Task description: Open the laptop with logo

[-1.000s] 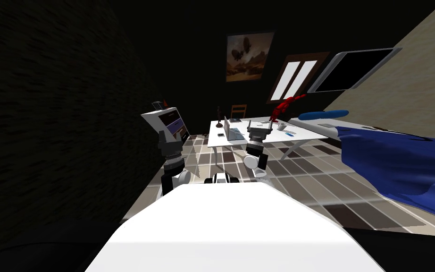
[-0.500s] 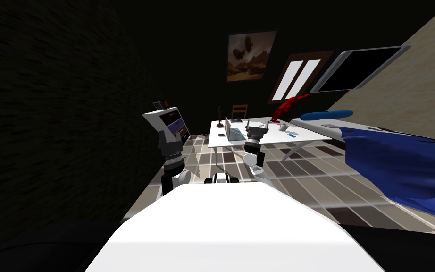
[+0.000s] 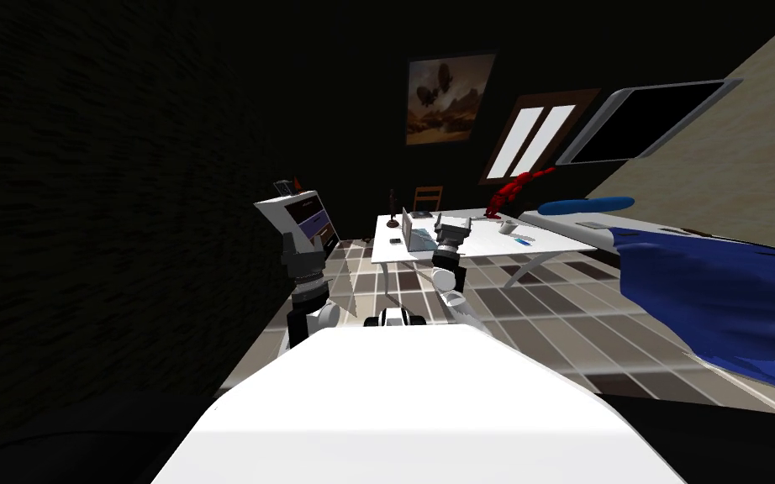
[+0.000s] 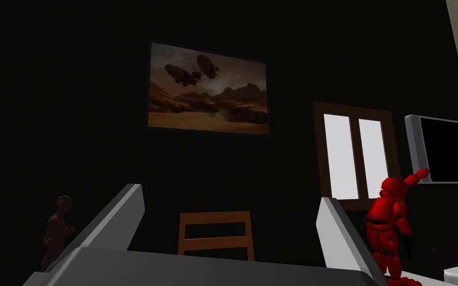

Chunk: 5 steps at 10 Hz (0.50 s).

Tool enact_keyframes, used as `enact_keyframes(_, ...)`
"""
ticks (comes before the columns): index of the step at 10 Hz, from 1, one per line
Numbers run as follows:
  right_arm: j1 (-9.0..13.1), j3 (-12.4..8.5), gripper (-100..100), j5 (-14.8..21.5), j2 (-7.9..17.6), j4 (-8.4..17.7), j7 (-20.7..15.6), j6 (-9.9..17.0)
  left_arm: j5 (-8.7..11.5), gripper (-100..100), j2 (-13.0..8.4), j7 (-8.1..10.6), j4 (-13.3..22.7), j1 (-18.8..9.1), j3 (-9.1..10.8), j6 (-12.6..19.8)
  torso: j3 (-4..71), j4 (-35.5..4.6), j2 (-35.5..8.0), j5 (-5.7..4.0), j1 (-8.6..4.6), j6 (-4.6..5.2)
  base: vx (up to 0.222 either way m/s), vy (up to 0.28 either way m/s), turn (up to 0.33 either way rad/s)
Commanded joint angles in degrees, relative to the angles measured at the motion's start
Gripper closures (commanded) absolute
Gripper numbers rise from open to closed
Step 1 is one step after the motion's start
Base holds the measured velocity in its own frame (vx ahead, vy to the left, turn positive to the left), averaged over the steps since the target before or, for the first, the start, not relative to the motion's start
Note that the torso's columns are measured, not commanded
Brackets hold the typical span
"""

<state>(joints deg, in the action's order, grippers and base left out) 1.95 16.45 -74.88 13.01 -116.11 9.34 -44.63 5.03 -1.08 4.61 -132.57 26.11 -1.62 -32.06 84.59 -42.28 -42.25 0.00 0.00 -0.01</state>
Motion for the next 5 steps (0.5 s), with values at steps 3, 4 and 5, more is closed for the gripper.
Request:
enact_keyframes(3, 2.0, 0.8, -100, -7.2, 0.2, 1.6, 1.2, -1.1, 0.0, 0, 0.0, 0.00, 0.0, 0.0, 0.00, 0.0, 0.0, 0.0, -0.1, 0.00, 0.01, 0.00, 0.014, 0.005, 0.003)
enact_keyframes(4, 3.4, 1.2, -100, -8.9, 0.2, 2.6, 1.7, -1.6, 0.0, 0, 0.0, 0.00, 0.0, 0.0, 0.00, 0.0, 0.0, 0.0, 0.0, 0.00, 0.00, 0.01, 0.025, 0.006, 0.002)
enact_keyframes(5, 3.4, 1.2, -100, -10.5, 0.2, 2.6, 1.7, -1.6, 0.0, 0, 0.0, 0.00, 0.0, 0.0, 0.00, 0.0, 0.0, 0.0, 0.0, 0.00, 0.00, 0.00, 0.024, 0.004, 0.002)
